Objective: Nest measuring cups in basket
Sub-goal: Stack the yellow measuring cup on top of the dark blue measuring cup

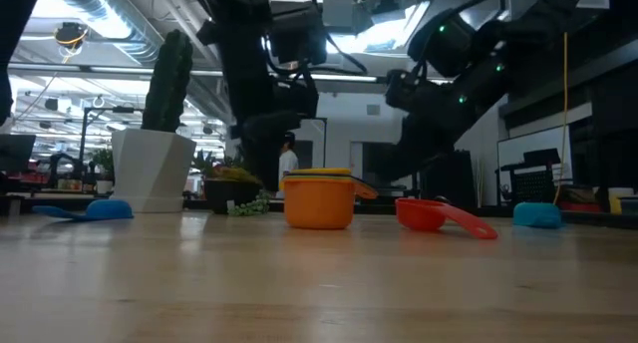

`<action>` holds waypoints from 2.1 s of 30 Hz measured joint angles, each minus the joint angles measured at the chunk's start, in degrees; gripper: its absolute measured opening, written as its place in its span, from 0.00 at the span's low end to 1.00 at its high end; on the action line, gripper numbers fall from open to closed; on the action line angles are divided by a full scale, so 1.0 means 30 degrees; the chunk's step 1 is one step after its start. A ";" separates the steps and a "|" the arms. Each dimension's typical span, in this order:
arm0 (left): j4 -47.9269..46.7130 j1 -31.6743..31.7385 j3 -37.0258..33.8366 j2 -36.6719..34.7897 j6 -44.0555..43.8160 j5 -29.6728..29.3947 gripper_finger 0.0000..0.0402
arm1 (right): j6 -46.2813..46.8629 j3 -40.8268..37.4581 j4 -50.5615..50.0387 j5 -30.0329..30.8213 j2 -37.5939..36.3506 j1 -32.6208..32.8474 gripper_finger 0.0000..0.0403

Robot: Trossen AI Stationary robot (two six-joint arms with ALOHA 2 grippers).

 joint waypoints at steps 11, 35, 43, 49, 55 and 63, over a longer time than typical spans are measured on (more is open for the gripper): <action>0.5441 0.1305 0.0000 0.0000 0.0934 0.2080 0.21 | 0.0077 0.0003 0.2217 0.0007 0.1470 -0.0514 0.36; 0.5576 0.1283 0.0000 -0.0022 0.1457 -0.1759 0.21 | 0.0084 0.0018 0.1075 0.0007 -0.0738 -0.0507 0.36; 0.3975 0.1305 0.0000 -0.0022 0.1425 -0.1469 0.21 | 0.0084 0.0047 0.0717 0.0007 0.0122 -0.0500 0.36; 0.4178 0.1303 0.0000 -0.0025 0.1341 0.0421 0.21 | 0.0091 0.0040 0.2375 0.0015 0.1580 -0.0500 0.36; 0.5466 0.1304 0.0000 -0.0022 0.1345 0.1987 0.21 | 0.0113 0.0040 0.4947 0.0015 0.2125 -0.0500 0.36; 0.6808 0.1268 0.0000 -0.0022 0.1449 0.2508 0.21 | 0.0108 0.0040 0.4990 0.0015 0.2192 -0.0500 0.36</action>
